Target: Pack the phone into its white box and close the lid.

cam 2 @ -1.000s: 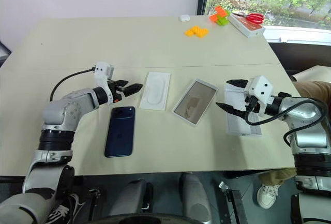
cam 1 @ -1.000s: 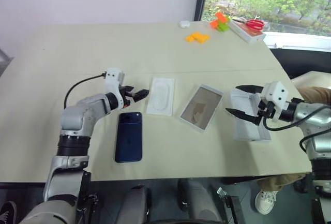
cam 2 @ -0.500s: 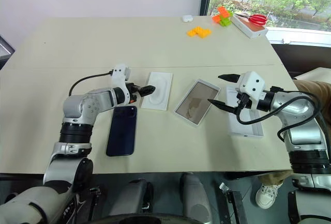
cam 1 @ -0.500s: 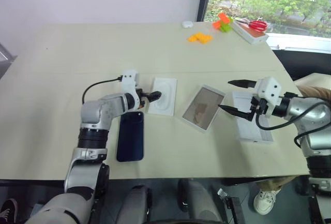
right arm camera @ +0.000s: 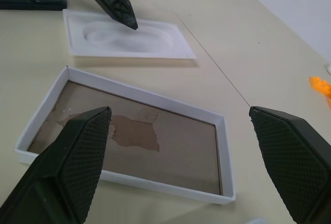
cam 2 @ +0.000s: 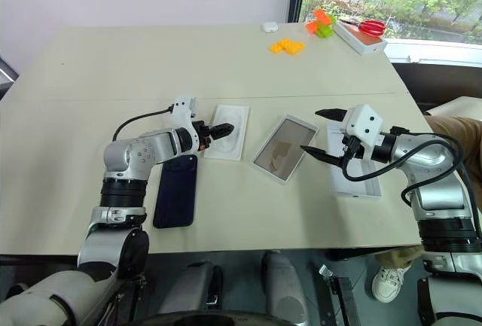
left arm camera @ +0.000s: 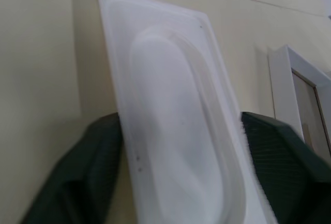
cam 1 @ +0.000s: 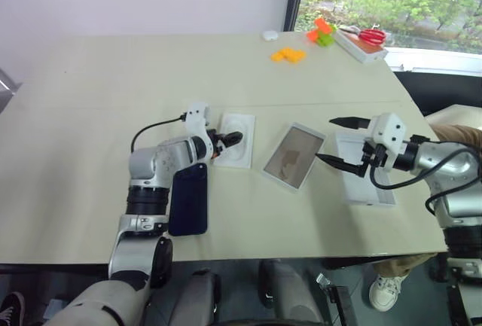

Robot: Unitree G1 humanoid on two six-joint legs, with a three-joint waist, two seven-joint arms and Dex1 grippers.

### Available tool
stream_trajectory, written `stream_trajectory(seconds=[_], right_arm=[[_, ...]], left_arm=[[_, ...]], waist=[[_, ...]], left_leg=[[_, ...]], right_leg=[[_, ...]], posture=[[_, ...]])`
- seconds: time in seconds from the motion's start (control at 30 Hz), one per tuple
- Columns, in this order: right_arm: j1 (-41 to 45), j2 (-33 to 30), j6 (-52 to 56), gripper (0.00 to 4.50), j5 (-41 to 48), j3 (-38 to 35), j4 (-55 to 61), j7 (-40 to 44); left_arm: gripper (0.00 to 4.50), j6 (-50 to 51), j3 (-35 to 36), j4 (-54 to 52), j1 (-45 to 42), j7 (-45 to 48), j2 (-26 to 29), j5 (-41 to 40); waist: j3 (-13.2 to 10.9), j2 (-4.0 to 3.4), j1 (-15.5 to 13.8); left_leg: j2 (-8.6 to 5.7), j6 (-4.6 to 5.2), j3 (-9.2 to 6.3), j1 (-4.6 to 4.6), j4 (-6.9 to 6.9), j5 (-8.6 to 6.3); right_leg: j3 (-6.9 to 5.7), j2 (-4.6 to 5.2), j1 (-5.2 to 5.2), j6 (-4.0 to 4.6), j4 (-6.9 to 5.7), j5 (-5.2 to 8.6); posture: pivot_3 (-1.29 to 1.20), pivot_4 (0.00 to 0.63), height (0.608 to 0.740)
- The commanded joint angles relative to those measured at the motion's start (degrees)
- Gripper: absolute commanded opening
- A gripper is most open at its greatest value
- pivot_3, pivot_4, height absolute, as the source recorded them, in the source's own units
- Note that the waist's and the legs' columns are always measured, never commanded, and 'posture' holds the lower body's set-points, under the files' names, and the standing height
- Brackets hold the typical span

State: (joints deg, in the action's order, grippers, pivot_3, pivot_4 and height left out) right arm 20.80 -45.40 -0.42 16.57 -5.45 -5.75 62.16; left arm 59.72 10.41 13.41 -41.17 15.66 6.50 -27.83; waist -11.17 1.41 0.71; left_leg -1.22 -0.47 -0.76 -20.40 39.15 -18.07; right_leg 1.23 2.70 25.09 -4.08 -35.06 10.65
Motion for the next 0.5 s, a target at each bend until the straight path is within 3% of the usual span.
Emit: stream_trajectory(seconds=[0.03,0.13,0.5], right_arm=[[0.9,-0.5,-0.4,4.50,0.9,-1.7,1.3,-0.3],[0.8,-0.5,-0.3,4.50,0.9,-1.8,1.4,-0.5],[-2.3,-2.2,0.0,4.50,1.1,-2.3,2.0,0.6]], left_arm=[[1.66,1.0,2.6,0.4,-1.0,-1.0,-0.8,-1.9],[0.09,1.5,3.2,0.7,-1.1,-1.6,-1.1,-2.0],[0.03,4.7,10.4,0.9,-2.4,-2.9,-1.0,-8.0]], waist=[[0.0,0.00,0.0],[0.0,0.00,0.0],[0.0,0.01,0.0]], left_leg=[[-0.01,0.00,-0.01,-0.01,0.00,0.00],[-0.01,0.00,-0.01,0.00,0.00,0.00],[0.00,0.00,-0.04,0.00,0.00,0.00]], right_leg=[[0.00,0.01,0.00,0.00,0.01,0.00],[0.00,0.01,0.00,0.00,0.02,0.00],[-0.01,-0.01,-0.01,-0.02,0.02,0.00]], posture=[[0.00,0.150,0.740],[0.00,0.150,0.740],[0.00,0.150,0.740]])
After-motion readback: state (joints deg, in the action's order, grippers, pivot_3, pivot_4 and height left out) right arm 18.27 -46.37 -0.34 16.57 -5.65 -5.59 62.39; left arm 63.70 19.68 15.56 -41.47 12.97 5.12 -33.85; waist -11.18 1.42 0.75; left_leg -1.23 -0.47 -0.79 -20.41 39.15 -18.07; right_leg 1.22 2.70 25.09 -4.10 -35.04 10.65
